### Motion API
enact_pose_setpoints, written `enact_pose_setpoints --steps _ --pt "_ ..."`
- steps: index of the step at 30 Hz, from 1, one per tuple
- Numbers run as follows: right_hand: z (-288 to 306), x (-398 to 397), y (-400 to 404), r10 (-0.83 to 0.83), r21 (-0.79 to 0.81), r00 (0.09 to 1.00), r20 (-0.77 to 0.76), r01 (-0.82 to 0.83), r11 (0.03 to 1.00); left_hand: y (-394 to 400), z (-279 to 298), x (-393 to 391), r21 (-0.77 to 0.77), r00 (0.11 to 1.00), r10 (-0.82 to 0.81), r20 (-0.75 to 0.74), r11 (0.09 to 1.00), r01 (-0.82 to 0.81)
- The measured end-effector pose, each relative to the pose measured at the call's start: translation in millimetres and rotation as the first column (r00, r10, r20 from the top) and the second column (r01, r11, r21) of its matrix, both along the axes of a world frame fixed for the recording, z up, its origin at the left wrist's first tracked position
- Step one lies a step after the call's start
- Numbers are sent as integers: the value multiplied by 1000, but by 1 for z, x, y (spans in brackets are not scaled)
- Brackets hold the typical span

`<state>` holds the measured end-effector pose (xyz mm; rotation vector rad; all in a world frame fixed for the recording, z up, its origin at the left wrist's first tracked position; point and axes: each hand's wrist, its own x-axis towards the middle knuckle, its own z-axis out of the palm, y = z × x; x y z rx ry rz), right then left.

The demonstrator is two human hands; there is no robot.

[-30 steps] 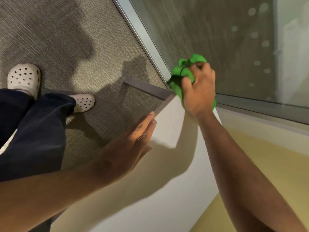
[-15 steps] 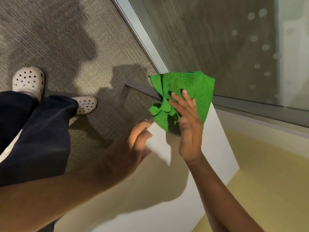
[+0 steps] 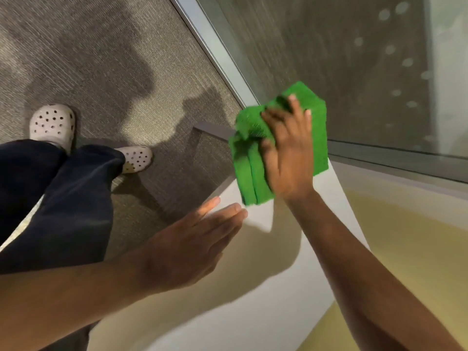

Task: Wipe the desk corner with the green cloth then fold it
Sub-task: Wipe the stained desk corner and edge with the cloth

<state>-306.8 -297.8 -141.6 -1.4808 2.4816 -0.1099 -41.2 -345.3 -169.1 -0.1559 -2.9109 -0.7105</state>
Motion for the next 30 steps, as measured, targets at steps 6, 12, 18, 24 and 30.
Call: enact_pose_setpoints --steps 6,12,18,24,30 --pt "2 -19 9 571 103 821 -18 -566 818 -8 8 1 -76 974 -224 -25 972 221" --pt "-2 -49 -11 159 -29 980 -119 -163 986 -6 9 0 -110 990 -130 51 985 135" --pt "-5 28 12 -280 -60 959 -46 277 959 -14 21 -4 -122 989 -132 67 983 139" --pt "-1 53 4 -444 51 892 -82 449 892 -12 20 -2 -115 989 -134 62 983 141" --pt "-3 24 -43 -807 -48 589 -41 806 591 -7 13 2 -92 988 -148 46 984 152"
